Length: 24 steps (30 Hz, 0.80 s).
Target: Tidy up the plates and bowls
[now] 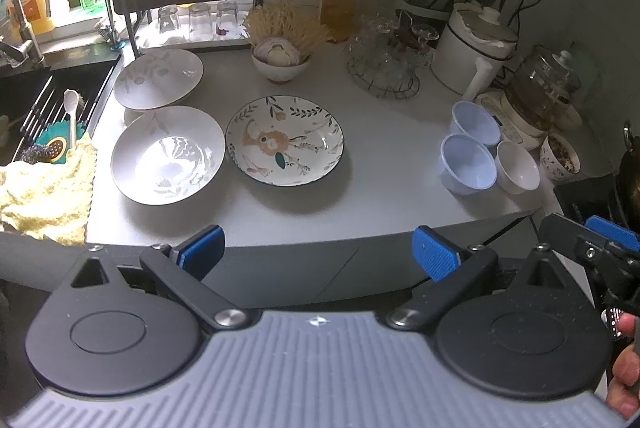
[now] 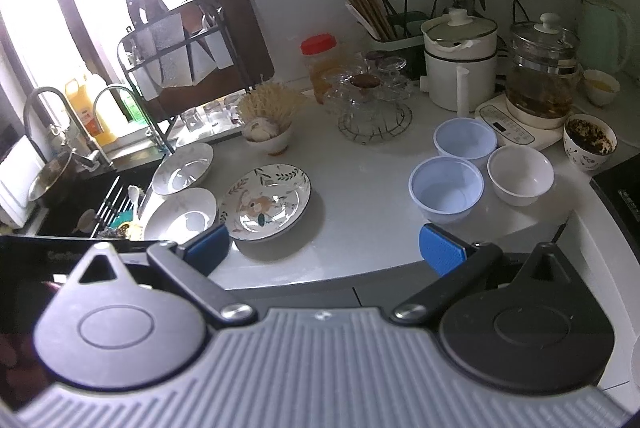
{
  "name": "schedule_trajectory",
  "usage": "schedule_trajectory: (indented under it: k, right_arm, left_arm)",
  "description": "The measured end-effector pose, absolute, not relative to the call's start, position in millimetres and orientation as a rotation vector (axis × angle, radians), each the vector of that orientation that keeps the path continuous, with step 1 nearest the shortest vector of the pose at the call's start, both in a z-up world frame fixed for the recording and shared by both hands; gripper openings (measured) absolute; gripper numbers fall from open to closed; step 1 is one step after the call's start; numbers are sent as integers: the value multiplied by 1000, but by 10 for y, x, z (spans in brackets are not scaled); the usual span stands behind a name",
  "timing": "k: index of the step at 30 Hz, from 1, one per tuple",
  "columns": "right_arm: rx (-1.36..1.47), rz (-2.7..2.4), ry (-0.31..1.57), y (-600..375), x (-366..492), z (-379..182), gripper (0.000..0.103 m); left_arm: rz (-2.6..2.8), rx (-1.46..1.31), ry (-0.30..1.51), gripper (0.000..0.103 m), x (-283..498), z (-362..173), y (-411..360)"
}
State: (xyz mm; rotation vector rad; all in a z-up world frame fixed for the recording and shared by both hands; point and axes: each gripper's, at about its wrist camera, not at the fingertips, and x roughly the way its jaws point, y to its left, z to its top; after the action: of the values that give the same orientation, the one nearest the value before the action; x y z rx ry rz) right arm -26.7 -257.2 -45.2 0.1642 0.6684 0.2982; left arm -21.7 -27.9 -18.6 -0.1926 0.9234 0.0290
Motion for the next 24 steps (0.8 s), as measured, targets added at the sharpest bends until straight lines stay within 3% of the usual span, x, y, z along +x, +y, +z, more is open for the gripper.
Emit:
schedule_trajectory:
  k: [24]
  right_arm:
    - [177, 382, 670, -2810, -124, -520, 103]
  left_arm:
    - [143, -289, 870, 102, -273, -269, -452]
